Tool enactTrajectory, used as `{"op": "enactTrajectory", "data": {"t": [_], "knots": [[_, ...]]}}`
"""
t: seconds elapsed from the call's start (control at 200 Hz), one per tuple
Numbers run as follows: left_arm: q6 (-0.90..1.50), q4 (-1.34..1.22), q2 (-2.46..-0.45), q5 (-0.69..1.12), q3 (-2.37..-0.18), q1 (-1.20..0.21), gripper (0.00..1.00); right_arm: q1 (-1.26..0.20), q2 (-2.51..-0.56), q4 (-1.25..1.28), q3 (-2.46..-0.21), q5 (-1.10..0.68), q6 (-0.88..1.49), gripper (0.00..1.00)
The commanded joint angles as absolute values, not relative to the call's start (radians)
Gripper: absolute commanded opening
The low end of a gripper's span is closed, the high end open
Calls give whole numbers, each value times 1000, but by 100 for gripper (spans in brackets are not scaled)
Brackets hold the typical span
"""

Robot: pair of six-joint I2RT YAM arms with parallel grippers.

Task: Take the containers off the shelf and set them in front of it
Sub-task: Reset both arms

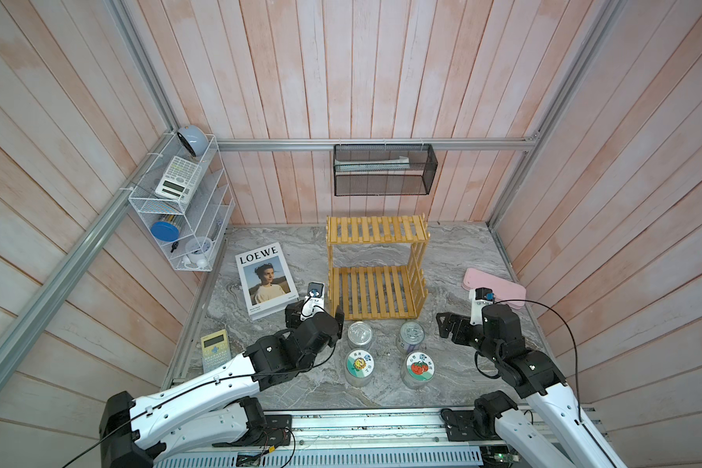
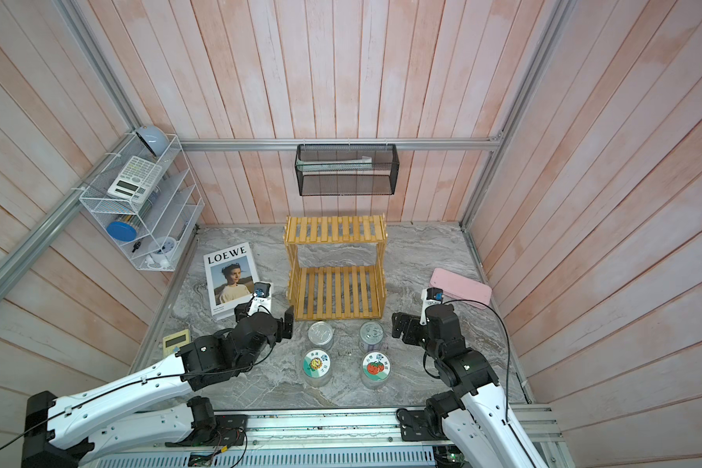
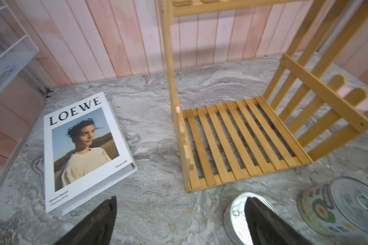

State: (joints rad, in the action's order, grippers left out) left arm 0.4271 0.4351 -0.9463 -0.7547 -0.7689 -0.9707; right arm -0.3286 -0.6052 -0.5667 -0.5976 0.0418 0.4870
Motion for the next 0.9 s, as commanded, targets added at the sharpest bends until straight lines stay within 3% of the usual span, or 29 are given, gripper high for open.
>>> {"op": "enactTrajectory", "data": {"t": [0.0,0.21,0.605,0.895], "knots": [[377,328,-884,-749,-713,-861,100,-291,-658,-474,-606,112,454,98],[318,190,-893,-675,-641,-628,100,-258,-814,-364,-660,263,356,98],[113,-308,-984,-692,-426,-400,100,-221,-1092,103,-527,658,232,98],[16,-772,-1155,-617,-233,-260,100,-221,-1259,490,-426,767,126,98]]}}
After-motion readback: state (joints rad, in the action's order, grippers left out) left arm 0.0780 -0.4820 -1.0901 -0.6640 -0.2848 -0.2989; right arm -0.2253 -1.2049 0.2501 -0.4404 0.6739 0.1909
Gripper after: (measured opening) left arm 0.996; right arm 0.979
